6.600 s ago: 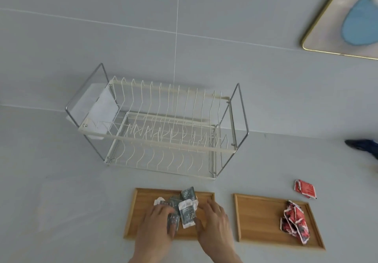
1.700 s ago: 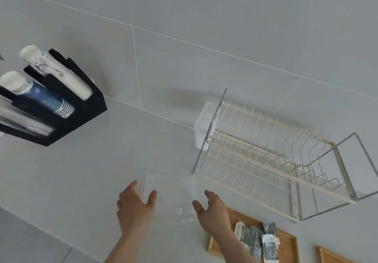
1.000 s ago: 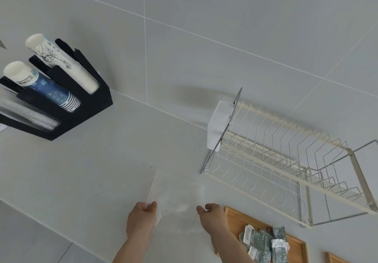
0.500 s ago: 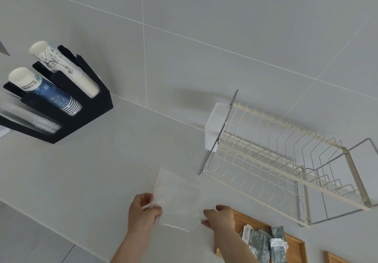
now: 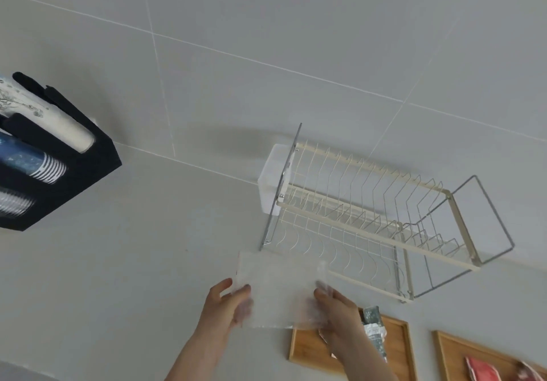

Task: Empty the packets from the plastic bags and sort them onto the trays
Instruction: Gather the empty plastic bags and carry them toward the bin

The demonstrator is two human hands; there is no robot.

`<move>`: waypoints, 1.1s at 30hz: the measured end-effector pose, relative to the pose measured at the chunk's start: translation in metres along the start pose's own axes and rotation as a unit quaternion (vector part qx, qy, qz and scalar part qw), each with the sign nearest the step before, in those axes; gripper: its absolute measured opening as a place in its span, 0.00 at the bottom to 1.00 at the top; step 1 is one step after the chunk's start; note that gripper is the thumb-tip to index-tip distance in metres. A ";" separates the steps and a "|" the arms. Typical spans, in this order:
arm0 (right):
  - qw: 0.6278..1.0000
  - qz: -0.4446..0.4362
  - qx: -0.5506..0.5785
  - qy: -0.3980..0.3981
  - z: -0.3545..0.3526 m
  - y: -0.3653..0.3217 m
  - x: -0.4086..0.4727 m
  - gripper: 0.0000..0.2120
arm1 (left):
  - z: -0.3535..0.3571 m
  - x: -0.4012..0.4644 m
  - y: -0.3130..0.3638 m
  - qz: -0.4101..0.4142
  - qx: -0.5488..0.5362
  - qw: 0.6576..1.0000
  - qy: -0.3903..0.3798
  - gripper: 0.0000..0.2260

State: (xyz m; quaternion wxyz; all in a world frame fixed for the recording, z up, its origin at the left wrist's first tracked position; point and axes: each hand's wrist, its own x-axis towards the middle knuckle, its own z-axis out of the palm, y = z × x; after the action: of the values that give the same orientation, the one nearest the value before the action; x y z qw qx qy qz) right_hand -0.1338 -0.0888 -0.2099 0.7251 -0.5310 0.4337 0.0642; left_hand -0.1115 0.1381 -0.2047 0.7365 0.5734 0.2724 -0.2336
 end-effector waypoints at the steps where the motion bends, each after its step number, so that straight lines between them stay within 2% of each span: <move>1: 1.000 -0.007 0.017 -0.004 -0.009 -0.003 -0.003 0.10 | 0.008 0.000 -0.004 -0.013 0.027 1.000 -0.004 0.19; 3: 0.998 -0.024 0.054 0.002 -0.030 -0.011 -0.009 0.10 | 0.024 -0.002 -0.012 -0.036 0.075 0.996 -0.013 0.10; 6: 0.996 -0.038 0.076 0.029 -0.068 -0.018 -0.016 0.11 | 0.050 -0.006 -0.017 -0.031 0.126 0.990 -0.046 0.10; 10: 0.998 -0.048 0.022 0.038 -0.120 -0.020 -0.030 0.11 | 0.091 -0.014 -0.017 0.011 0.167 0.983 -0.074 0.07; 15: 0.992 -0.076 -0.011 0.097 -0.182 -0.017 -0.039 0.09 | 0.145 -0.029 -0.029 0.035 0.200 0.974 -0.096 0.09; 19: 0.986 -0.094 0.025 0.138 -0.237 -0.022 -0.048 0.09 | 0.200 -0.048 -0.049 0.047 0.253 0.959 -0.116 0.14; 24: 0.969 -0.147 0.026 0.198 -0.329 -0.030 -0.065 0.10 | 0.290 -0.087 -0.090 0.102 0.286 0.947 -0.103 0.13; 28: 0.951 -0.159 0.023 0.265 -0.420 -0.025 -0.084 0.09 | 0.369 -0.121 -0.138 0.152 0.339 0.919 -0.131 0.12; 33: 0.924 -0.130 0.008 0.360 -0.541 0.005 -0.101 0.08 | 0.464 -0.160 -0.215 0.243 0.456 0.833 -0.196 0.12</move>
State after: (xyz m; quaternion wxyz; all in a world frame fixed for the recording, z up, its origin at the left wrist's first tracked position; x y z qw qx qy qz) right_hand -0.5016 -0.4965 -0.1756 0.5264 -0.5639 0.5932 -0.2302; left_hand -0.3095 -0.3577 -0.1622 0.4628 0.8339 -0.1636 -0.2524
